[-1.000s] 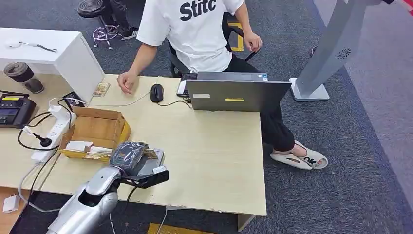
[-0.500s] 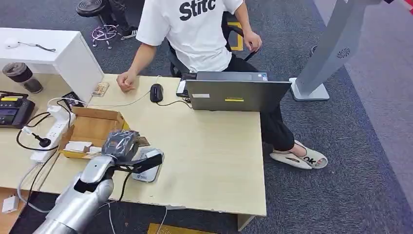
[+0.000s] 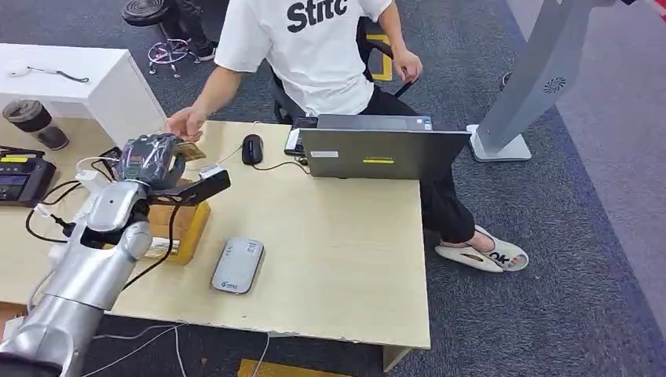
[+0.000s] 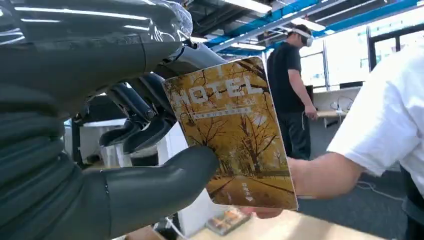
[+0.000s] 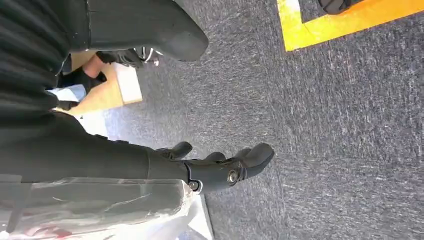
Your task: Pass the card to the sensor for recognition and then transmit it.
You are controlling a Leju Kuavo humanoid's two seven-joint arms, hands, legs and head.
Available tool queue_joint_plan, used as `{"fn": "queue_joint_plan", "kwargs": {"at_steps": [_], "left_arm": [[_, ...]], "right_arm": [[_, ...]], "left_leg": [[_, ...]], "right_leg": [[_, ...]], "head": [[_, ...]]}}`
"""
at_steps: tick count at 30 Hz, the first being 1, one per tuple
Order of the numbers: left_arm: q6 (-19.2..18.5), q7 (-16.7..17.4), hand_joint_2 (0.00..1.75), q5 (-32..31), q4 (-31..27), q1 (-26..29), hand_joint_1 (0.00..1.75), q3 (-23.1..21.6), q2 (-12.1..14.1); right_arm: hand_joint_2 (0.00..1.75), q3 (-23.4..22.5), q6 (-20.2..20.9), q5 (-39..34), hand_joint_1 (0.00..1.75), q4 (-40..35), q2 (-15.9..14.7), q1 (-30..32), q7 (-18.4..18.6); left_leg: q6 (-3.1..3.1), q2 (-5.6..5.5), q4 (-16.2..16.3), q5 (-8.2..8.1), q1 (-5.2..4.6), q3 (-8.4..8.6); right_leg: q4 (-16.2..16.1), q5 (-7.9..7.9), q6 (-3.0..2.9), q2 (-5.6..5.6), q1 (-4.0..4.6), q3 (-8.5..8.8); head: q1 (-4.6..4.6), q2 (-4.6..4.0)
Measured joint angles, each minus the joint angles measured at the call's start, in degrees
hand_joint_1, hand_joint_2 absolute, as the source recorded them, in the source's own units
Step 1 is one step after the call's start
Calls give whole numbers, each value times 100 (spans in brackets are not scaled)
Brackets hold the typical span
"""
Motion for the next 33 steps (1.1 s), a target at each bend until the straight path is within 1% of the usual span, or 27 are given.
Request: {"fn": "queue_joint_plan", "kwargs": {"at_steps": [3,6,9,13,14,17,22,27,33], "left_arm": [[72,26,175,15,59,-138,175,15,7],[120,89,175,-26,166,-392,175,85,20],[269,146,175,-107,345,-676,175,127,96],[374,188,175,-81,551,-950,175,223,120],[417,190,175,-20,618,-983,0,262,118],[520,177,175,83,704,-1009,0,339,83],[859,166,175,293,708,-899,0,426,-13],[898,70,175,531,607,-611,0,595,-39],[981,-37,175,719,389,-253,0,809,57]], "right_arm": [[175,35,-11,20,0,0,-2,0,26],[175,112,-26,22,0,0,-9,-1,37],[175,172,-33,102,0,0,-11,-1,44],[175,247,-35,120,0,2,-11,-6,94],[175,269,-35,122,0,2,-11,-7,103],[175,323,-35,172,0,2,-11,-17,142],[175,407,-35,190,0,2,-13,-31,142],[175,433,-35,181,0,2,-24,-28,144],[175,437,-57,151,0,2,-28,-26,164]], "left_leg": [[0,-1,0,0,1,-2],[0,0,0,0,1,-3],[0,3,0,0,1,-2],[0,2,0,0,1,-2],[0,3,0,0,1,-2],[0,2,0,0,0,-3],[2,3,0,-1,-2,-4],[2,3,0,-1,-1,-4],[2,3,0,-2,0,-4]], "right_leg": [[0,0,0,-1,0,-2],[0,0,0,0,0,-2],[0,0,0,4,1,-3],[0,0,0,4,1,-3],[0,0,0,5,1,-4],[0,0,0,5,0,-4],[0,0,0,5,-1,-3],[0,0,0,6,-1,-3],[0,0,0,6,-1,-4]], "head": [[0,0],[0,0],[0,0],[-2,0],[0,0],[0,0],[2,0],[0,0],[-2,0]]}}
